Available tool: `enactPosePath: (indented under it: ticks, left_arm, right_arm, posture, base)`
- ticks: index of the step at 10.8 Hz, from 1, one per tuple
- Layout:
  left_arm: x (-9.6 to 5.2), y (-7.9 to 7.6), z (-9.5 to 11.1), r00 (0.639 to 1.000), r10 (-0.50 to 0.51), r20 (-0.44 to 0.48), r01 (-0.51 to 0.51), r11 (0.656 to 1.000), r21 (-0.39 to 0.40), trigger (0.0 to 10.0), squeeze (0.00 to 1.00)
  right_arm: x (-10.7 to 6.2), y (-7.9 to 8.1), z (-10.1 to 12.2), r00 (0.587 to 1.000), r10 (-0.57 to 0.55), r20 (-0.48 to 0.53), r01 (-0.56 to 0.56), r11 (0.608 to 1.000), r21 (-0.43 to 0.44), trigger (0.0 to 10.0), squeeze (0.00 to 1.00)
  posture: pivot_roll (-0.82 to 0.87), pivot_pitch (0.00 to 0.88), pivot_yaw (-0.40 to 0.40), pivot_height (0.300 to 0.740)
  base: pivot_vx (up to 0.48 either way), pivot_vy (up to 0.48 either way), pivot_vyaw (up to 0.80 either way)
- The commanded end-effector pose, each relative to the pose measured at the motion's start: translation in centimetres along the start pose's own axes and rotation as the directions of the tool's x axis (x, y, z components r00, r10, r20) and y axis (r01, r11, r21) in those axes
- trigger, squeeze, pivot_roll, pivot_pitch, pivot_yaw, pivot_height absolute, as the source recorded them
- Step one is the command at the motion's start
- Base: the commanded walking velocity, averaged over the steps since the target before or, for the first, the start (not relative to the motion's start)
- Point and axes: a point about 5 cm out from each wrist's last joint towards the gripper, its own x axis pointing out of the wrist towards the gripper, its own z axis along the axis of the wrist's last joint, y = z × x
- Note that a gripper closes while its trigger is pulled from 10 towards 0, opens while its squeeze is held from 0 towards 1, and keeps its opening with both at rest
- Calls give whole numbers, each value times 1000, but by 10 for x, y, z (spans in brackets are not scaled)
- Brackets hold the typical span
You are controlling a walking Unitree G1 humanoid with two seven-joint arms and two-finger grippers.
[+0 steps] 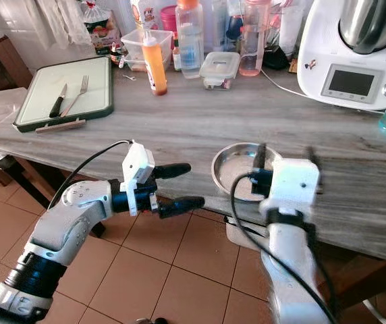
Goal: Setting the table
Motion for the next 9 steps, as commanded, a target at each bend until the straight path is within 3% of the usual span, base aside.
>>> enactPosePath:
  ticks: [1, 3, 5, 6, 8, 9]
  left_arm:
    - [-2, 6, 12, 998, 47, 40, -48, 999, 14, 10000, 0]
    - [0, 5, 13, 997, 58, 51, -60, 998, 32, 10000, 0]
    - [-1, 9, 17, 979, 164, 118, -171, 983, 60, 10000, 0]
    - [-2, 18, 27, 942, 278, 186, -286, 958, 19, 10000, 0]
    - [-6, 28, 36, 896, 377, 232, -393, 919, 24, 10000, 0]
    - [-14, 33, 30, 862, 456, 222, -470, 882, 12, 10000, 0]
  right_arm:
    - [-3, -7, 8, 999, -22, 28, 22, 1000, -20, 10000, 1000]
    - [-13, -24, 7, 999, -27, 23, 30, 992, -120, 10000, 1000]
    - [-22, -40, 10, 997, -66, 26, 70, 978, -196, 10000, 1000]
    - [-25, -44, 12, 996, -82, 25, 85, 976, -201, 10000, 1000]
    - [-29, -48, 12, 995, -97, -9, 95, 981, -168, 10000, 1000]
    - [-33, -48, 10, 994, -102, -40, 95, 984, -148, 10000, 0]
  posture:
    - [-62, 83, 82, 740]
    - [-64, 81, 75, 740]
    - [-72, 83, 68, 740]
    - [-72, 83, 68, 740]
    - [-79, 94, 59, 740]
    - [-79, 94, 59, 740]
  base:
    - [0, 0, 0]
    - [0, 0, 0]
    - [0, 0, 0]
    - [0, 0, 0]
    - [0, 0, 0]
    - [0, 0, 0]
